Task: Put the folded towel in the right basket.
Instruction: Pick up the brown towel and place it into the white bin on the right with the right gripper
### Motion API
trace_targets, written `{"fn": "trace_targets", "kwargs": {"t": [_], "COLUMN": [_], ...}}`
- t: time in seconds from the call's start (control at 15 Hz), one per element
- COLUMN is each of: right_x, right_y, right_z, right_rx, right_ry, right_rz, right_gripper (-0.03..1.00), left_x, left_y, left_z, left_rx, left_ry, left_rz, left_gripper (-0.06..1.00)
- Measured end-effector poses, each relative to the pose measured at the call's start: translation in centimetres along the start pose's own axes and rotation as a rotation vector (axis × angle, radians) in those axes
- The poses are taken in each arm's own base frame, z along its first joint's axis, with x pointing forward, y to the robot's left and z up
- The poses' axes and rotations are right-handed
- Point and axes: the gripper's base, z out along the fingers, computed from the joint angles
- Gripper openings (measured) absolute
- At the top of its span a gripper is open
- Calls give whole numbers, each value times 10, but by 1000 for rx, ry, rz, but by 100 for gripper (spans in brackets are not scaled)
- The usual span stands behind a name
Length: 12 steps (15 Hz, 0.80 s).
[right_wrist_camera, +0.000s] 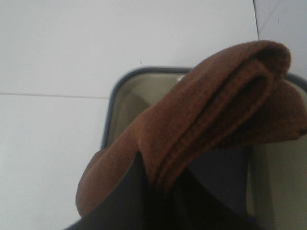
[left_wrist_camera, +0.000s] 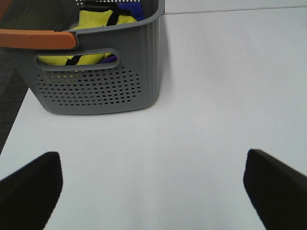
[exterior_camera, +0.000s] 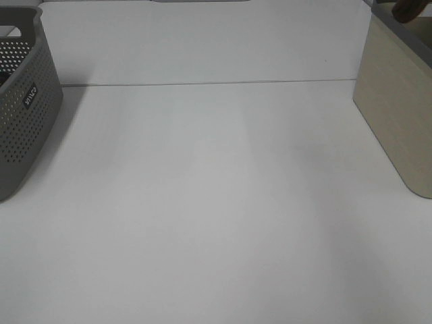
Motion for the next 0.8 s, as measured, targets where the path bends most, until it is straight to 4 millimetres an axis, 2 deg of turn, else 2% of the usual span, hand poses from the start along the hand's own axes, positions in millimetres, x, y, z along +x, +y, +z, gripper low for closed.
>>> {"fn": "trace_targets", "kwargs": {"t": [0.13, 0.2, 0.33, 0.47, 0.53, 0.73, 0.8], "right_x": [25, 45, 60, 64, 64, 64, 64], "right_y": [-22, -30, -30, -29, -29, -31, -31], "right_z": [21, 38, 52, 55, 54, 51, 51], "right_rx": [7, -3, -30, -38, -36, 0, 1], "right_ry": [110, 195, 259, 274, 273, 277, 276], "right_rz": [57, 93, 117, 128, 131, 170, 183], "right_gripper": [7, 7, 7, 7, 12, 50, 59], "left_x": [0, 0, 0, 0, 0, 0, 0], "left_y": [0, 0, 0, 0, 0, 0, 0], "left_z": [0, 0, 0, 0, 0, 0, 0], "left_rx": [0, 0, 0, 0, 0, 0, 0], "left_ry": [0, 0, 0, 0, 0, 0, 0], "left_rz": [0, 0, 0, 0, 0, 0, 0], "left_gripper": [97, 97, 97, 97, 97, 97, 97]}}
